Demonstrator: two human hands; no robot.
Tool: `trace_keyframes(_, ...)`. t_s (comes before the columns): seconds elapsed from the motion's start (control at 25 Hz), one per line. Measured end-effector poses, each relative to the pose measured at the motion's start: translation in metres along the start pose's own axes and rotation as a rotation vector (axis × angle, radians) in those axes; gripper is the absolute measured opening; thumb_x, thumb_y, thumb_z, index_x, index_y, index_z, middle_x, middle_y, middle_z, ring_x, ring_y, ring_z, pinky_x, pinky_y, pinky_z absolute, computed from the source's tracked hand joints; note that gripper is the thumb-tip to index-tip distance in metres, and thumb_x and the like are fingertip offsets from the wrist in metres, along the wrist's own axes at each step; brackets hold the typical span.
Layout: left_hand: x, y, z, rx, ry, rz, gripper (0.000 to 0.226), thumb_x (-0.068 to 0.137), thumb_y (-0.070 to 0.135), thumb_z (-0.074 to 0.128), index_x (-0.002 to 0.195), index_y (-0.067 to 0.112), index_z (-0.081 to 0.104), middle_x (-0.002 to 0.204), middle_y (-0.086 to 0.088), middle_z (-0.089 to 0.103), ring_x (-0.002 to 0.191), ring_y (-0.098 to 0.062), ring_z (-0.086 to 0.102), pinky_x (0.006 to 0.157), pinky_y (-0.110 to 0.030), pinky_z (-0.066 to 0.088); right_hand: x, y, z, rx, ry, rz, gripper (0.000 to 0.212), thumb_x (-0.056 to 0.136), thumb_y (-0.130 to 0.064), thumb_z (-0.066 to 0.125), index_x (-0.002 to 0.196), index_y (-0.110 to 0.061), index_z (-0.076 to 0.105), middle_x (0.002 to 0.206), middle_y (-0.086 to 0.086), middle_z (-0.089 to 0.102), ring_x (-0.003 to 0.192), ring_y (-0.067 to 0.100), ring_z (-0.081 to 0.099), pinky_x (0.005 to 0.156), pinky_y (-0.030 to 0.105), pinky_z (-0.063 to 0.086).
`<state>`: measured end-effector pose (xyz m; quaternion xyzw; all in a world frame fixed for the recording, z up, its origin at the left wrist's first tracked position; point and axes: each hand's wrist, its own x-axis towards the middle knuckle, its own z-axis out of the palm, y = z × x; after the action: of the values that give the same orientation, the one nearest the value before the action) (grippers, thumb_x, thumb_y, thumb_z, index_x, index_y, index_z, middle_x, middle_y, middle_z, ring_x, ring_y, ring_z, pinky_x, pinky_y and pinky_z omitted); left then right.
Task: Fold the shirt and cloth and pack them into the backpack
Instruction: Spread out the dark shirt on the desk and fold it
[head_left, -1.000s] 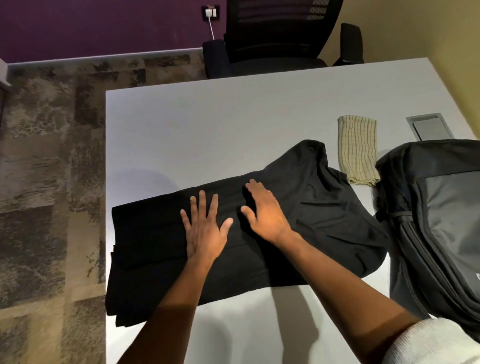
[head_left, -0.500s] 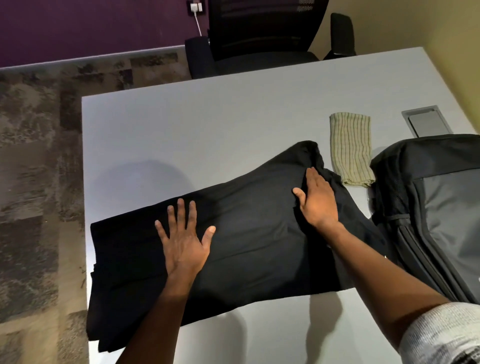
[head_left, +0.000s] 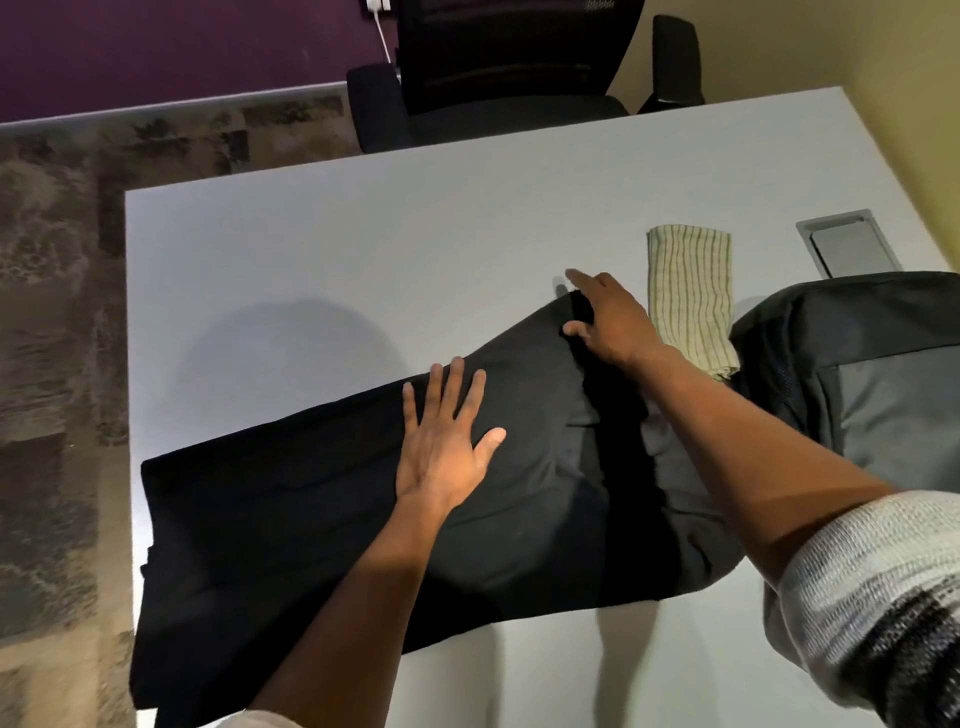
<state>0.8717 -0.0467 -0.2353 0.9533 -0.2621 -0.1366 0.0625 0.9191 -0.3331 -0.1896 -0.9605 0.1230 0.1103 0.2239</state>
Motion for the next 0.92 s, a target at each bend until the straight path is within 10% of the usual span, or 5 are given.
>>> trace_keyframes(0.2, 0.0, 0.0, 0.004, 0.009, 0.038, 0.007, 0.077, 0.099, 0.067, 0.022, 0.161, 0.028, -0.002, 0.168, -0.003, -0.012, 0.154, -0.025, -0.013, 0.123, -0.056, -0.003, -0.024, 0.021, -0.009, 0.058, 0.174, -0.124, 0.016, 0.082, -0.003, 0.062, 0.097, -0.01, 0.063, 0.096, 0.009, 0.056, 0.087, 0.029, 0.057, 0.068, 0.032, 0.039)
trace_keyframes(0.4, -0.004, -0.002, 0.004, -0.05, 0.113, 0.025, 0.084, 0.097, 0.067, 0.028, 0.161, 0.023, -0.004, 0.168, -0.005, -0.007, 0.155, -0.026, -0.009, 0.123, -0.057, -0.001, -0.084, 0.027, -0.012, 0.095, 0.3, -0.196, 0.023, 0.077, -0.005, 0.061, 0.1, -0.01, 0.059, 0.098, 0.005, 0.051, 0.086, 0.02, 0.048, 0.069, 0.032, 0.039)
trace_keyframes(0.6, -0.008, -0.008, -0.007, -0.058, 0.251, 0.014, 0.073, 0.096, 0.048, 0.054, 0.155, 0.014, 0.027, 0.155, -0.007, 0.038, 0.15, -0.029, 0.024, 0.121, -0.059, 0.013, -0.12, 0.047, 0.017, -0.205, 0.203, -0.081, 0.031, 0.073, -0.004, 0.068, 0.102, -0.015, 0.065, 0.101, 0.002, 0.06, 0.096, 0.029, 0.045, 0.078, 0.039, 0.045)
trace_keyframes(0.92, -0.01, -0.044, -0.021, -0.129, 0.265, -0.039, 0.026, 0.088, 0.033, 0.073, 0.111, 0.022, 0.068, 0.103, 0.002, 0.065, 0.101, -0.023, 0.059, 0.095, -0.044, 0.037, -0.115, 0.04, 0.015, -0.3, 0.182, -0.049, 0.023, 0.086, -0.016, 0.069, 0.109, -0.021, 0.069, 0.106, 0.0, 0.064, 0.093, 0.028, 0.047, 0.073, 0.035, 0.041)
